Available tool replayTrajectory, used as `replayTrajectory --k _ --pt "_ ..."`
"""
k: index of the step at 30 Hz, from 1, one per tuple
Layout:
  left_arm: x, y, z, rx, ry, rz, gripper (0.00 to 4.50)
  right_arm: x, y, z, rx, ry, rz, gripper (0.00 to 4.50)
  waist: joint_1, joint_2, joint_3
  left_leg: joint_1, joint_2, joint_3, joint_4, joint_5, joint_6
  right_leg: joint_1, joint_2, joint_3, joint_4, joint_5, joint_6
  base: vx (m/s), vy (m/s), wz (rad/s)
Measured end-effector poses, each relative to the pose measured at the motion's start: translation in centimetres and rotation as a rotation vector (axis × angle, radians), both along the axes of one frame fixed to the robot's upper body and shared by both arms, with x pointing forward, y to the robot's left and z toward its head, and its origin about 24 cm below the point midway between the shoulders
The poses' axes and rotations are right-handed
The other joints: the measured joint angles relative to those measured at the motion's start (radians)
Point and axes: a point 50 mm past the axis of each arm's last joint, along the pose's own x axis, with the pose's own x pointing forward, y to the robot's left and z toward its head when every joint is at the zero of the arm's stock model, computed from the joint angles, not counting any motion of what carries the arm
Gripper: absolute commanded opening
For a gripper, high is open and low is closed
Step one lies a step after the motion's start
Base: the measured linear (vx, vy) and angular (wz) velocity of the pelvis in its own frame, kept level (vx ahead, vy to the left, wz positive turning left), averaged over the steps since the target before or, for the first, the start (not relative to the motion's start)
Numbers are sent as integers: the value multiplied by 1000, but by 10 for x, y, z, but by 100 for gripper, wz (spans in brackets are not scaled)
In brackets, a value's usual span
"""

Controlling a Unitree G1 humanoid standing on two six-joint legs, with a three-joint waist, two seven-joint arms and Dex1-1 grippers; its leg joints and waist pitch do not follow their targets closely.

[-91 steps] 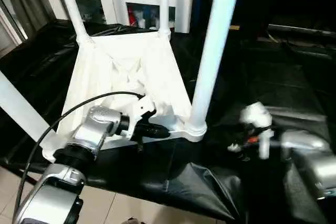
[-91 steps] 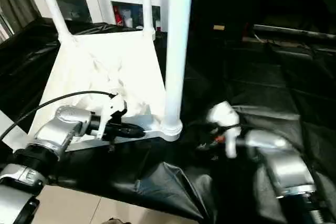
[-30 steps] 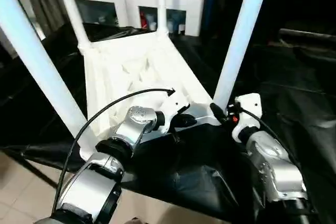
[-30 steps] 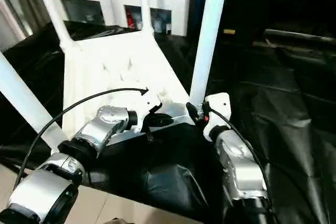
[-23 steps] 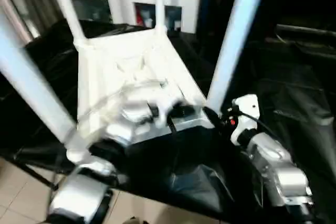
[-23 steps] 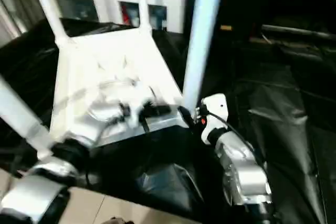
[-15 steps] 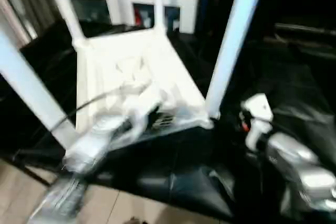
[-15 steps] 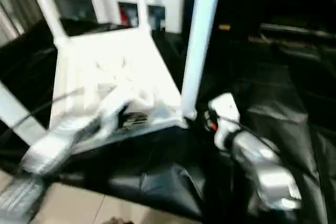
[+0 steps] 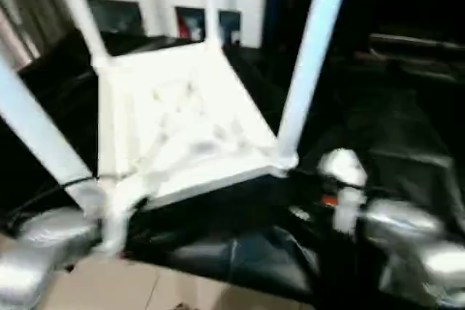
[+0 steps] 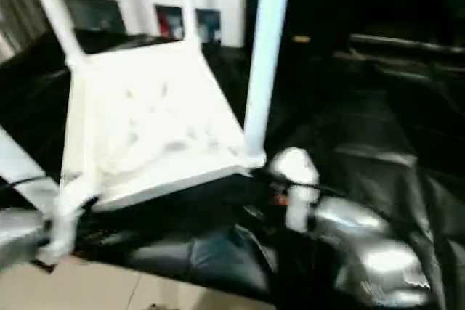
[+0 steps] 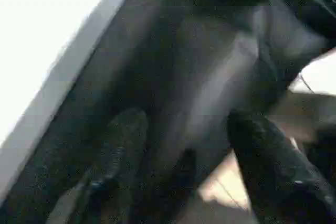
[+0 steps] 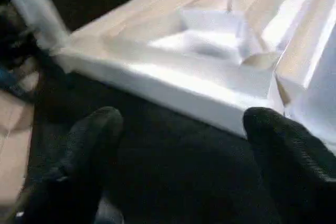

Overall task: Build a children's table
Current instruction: Rotate leg to tighten, then rotate table base

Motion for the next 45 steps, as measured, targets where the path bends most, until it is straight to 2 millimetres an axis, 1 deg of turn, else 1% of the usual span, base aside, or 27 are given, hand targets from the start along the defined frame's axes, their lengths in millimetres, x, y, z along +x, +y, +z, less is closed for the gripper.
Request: replayTrajectory --k 1,2,3,4,6,9,11,13,14,15,17,19,21,22,23,24,26,28,30,31,34,36,37,39,40,43,45 --pt "-5 8 1 12 19 14 310 2 6 -2 12 -5 -11 367 0 0 0 0 0 0 0 0 0 0 0 0 0 0 0 0 0 0" --pt "-10 14 2 8 36 25 310 5 10 -4 25 -6 -27 367 0 -2 0 0 0 0 0 0 0 0 0 1 0 0 0 0 0 0" --pt "-14 20 3 4 52 33 324 8 14 -4 37 -12 -44 363 0 -4 0 0 -1 0 0 0 0 0 0 1 -1 0 1 0 0 0" --pt "-18 24 5 -3 64 45 342 12 17 -3 46 -21 -65 347 3 -6 1 0 -1 0 0 0 0 0 0 2 -1 -1 2 0 0 0" --pt "-23 30 6 -12 82 54 346 15 20 -1 61 -38 -91 326 9 -9 -1 0 -2 0 0 0 0 0 0 3 -1 -1 2 0 0 0" --pt "-36 47 9 -19 116 88 384 28 24 -1 76 -63 -179 303 6 -15 -5 0 -2 0 0 0 -1 0 0 4 -1 -1 1 0 0 0" --pt "-40 55 13 -25 119 102 391 36 19 -2 57 -75 -244 282 9 -15 -5 1 -2 0 0 0 -1 0 0 4 -1 -1 1 0 0 0" --pt "-43 61 15 -25 128 117 416 42 14 -4 47 -83 -298 270 9 -15 -5 3 -3 0 0 0 -1 0 0 5 -1 -1 2 0 0 0" --pt "-44 64 16 -30 130 127 416 47 13 -5 40 -90 -325 270 8 -15 -4 4 -3 0 0 0 -1 0 1 6 -1 -3 5 0 0 0" --pt "-44 68 17 -30 130 137 428 51 11 -5 37 -94 -358 258 8 -15 -4 4 -3 0 0 0 -1 0 1 6 0 -3 5 0 0 0" --pt "-44 79 23 -14 113 175 434 63 -3 -4 13 -116 -454 236 9 -15 -4 5 -4 0 0 0 -1 -1 1 7 -1 -3 5 0 0 0" --pt "-42 87 27 -6 75 213 450 71 -20 -5 -15 -141 -559 212 12 -14 -4 11 -5 0 0 0 -1 3 1 10 -1 -4 6 0 0 0" --pt "-36 92 32 -4 21 236 450 80 -33 -6 -32 -154 -644 191 13 -15 -4 12 -6 0 0 0 -1 3 2 14 0 -4 6 0 0 0" --pt "-30 94 37 -5 -29 245 450 84 -41 -6 -44 -163 -695 191 13 -15 -4 12 -6 0 0 0 -1 3 3 16 0 -3 6 0 0 0" --pt "-27 94 41 -13 -57 250 450 85 -45 -5 -51 -170 -705 180 11 -16 -5 13 -6 0 0 0 -1 4 5 18 0 -3 6 0 0 0" --pt "-21 92 46 -56 -108 263 450 84 -47 -6 -61 -174 -670 168 13 -16 -5 13 -7 0 0 0 -1 4 5 20 0 -3 5 0 0 0" --pt "-8 82 58 -150 -199 252 450 80 -37 -7 -50 -166 -556 150 9 -19 -7 14 -6 0 0 0 -1 6 9 24 2 1 -1 0 0 0" --pt "0 69 65 -210 -223 201 450 69 -18 -10 -55 -157 -407 135 -2 -21 -8 12 -5 0 -1 0 -1 6 10 24 3 2 -2 0 0 0" --pt "3 57 67 -256 -223 147 450 60 -12 -18 -89 -129 -333 113 -6 -21 -8 12 -4 0 -2 -1 -3 5 11 24 3 1 -2 0 0 0" --pt "7 48 66 -289 -223 115 450 56 -13 -26 -133 -110 -311 113 -5 -21 -8 11 -4 0 -2 -1 -3 4 11 24 2 1 -2 0 0 0" --pt "13 33 62 -332 -205 53 450 51 -16 -35 -209 -90 -301 72 -3 -20 -7 11 -4 0 -2 -1 -3 3 11 24 3 1 -2 0 0 0" --pt "18 25 62 -352 -206 17 450 50 -17 -36 -226 -91 -307 64 -5 -20 -7 11 -4 0 -2 -1 -3 4 12 24 3 1 -2 0 0 0" --pt "22 20 62 -366 -206 -7 450 50 -17 -37 -231 -91 -309 46 -6 -20 -7 12 -4 0 -1 0 -3 4 12 24 3 1 -2 0 0 0" --pt "25 13 63 -377 -197 -40 450 49 -17 -38 -245 -89 -314 36 -8 -20 -7 12 -4 0 -1 0 -4 4 12 24 3 1 -2 0 0 0" --pt "28 9 63 -387 -191 -59 450 49 -18 -40 -253 -86 -324 20 -9 -20 -7 12 -4 0 -1 0 -4 4 12 24 3 1 -2 0 0 0" --pt "33 -1 61 -407 -181 -101 450 50 -18 -42 -258 -79 -341 4 -10 -20 -7 12 -4 0 -1 0 -4 4 12 24 3 2 -2 0 0 0" --pt "39 -10 60 -436 -187 -117 450 53 -14 -45 -257 -65 -350 4 -12 -20 -7 12 -4 0 -1 0 -4 4 12 24 4 2 -2 0 0 0"
